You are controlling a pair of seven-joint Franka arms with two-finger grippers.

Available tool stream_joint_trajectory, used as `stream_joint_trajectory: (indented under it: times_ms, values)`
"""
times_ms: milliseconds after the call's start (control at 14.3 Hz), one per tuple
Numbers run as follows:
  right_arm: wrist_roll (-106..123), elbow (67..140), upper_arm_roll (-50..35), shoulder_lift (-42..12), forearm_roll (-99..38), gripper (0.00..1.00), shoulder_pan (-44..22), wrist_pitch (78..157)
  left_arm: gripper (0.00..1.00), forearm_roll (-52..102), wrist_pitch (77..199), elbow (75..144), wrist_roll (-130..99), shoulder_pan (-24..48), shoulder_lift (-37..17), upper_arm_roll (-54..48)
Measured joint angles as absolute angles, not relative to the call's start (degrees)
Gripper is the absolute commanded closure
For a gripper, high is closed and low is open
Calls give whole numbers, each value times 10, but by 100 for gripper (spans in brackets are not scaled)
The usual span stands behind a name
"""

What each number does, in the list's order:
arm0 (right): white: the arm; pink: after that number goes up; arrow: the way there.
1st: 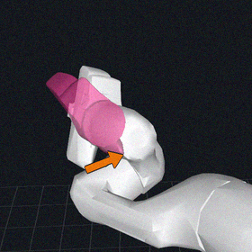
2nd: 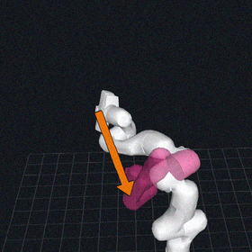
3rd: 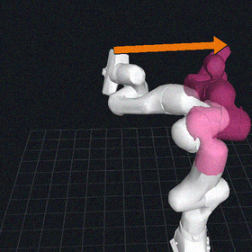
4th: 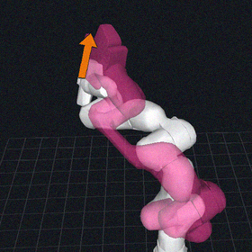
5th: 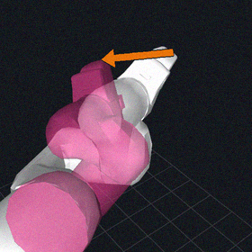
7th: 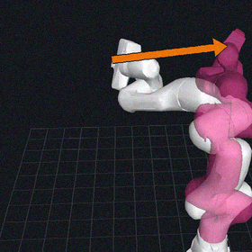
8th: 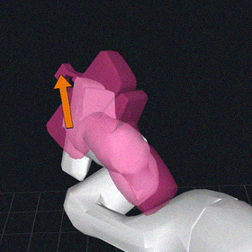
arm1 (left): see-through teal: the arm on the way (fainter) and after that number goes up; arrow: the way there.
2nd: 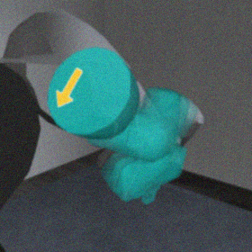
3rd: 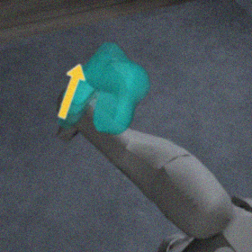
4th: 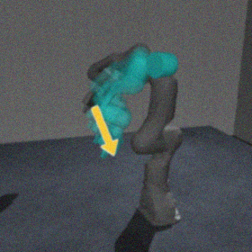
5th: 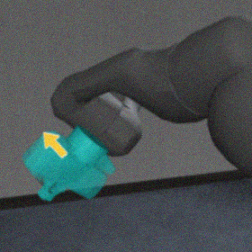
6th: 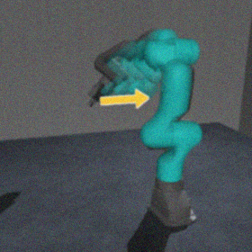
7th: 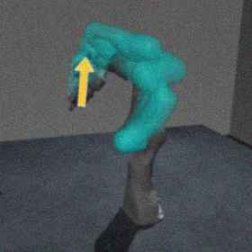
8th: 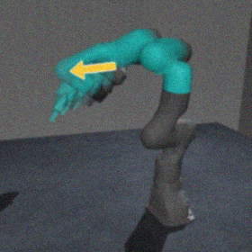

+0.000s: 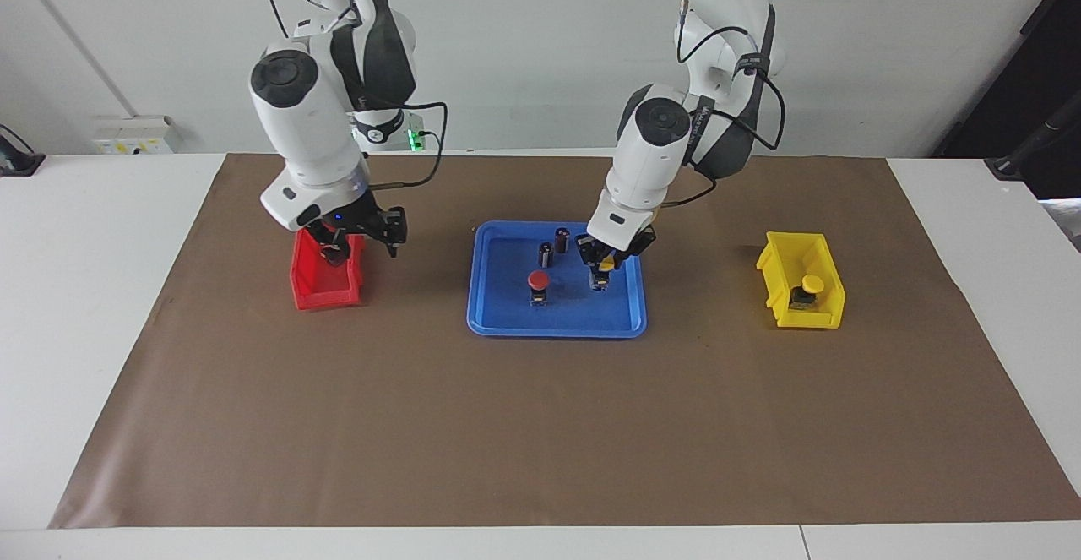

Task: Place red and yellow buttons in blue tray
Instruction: 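Set red button in the tray with the right gripper while the left gripper approaches, then place the yellow button in the blue tray with the left gripper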

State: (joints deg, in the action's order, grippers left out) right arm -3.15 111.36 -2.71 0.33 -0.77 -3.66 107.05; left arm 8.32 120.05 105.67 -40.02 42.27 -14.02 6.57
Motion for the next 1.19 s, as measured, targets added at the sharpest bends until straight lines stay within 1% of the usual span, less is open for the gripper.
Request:
stream_joint_trajectory:
  times_ms: [210,349,559,629,699,768,838,1048,1188]
  values:
    - [94,1227,-27,73,-11,26,31,1127,99,79,1203,1033,-426,438,-178,66]
    - [150,1295,-26,103,-11,28,63,1177,99,79,1204,1017,-430,442,-199,66]
    - [192,1352,-26,115,-22,28,84,1223,99,79,1210,1008,-444,447,-211,67]
    - [197,1363,-26,115,-31,29,85,1234,95,78,1212,1008,-447,448,-212,67]
    - [198,1370,-27,115,-35,29,84,1243,85,77,1214,1008,-448,448,-212,67]
    - [198,1374,-29,115,-37,29,84,1251,66,76,1215,1008,-448,448,-213,67]
    - [198,1378,-31,115,-39,29,83,1259,49,75,1217,1008,-448,448,-213,67]
    - [198,1401,-32,115,-44,29,74,1288,26,74,1218,1008,-449,448,-214,67]
    - [198,1416,-32,115,-44,29,72,1296,20,74,1218,1008,-449,448,-214,67]
